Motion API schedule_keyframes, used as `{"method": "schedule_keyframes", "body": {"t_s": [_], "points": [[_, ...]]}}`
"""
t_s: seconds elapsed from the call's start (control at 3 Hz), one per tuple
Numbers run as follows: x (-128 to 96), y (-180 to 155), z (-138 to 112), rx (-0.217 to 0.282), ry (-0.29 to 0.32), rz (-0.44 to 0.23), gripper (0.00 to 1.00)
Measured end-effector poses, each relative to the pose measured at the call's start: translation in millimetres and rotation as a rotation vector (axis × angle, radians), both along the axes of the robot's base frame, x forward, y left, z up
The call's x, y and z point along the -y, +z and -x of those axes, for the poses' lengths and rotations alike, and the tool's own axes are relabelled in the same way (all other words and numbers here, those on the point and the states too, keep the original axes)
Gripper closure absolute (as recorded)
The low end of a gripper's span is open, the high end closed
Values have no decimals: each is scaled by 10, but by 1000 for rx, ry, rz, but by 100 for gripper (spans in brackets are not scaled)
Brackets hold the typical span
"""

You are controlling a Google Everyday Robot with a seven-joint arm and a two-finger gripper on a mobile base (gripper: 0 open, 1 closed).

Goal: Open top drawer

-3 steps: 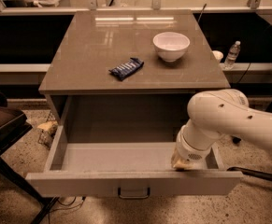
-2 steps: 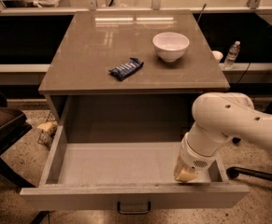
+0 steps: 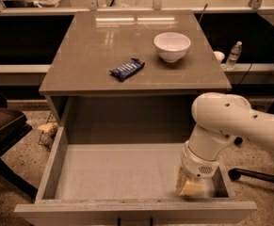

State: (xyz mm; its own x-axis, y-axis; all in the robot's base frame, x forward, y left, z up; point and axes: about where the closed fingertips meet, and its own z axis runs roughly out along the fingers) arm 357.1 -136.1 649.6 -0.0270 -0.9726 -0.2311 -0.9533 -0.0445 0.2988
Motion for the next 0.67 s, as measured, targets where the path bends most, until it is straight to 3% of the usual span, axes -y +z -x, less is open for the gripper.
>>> {"method": "schedule_keyframes", "body": {"t_s": [0.67], "points": [[4,9,16,0,2,2,33]]}}
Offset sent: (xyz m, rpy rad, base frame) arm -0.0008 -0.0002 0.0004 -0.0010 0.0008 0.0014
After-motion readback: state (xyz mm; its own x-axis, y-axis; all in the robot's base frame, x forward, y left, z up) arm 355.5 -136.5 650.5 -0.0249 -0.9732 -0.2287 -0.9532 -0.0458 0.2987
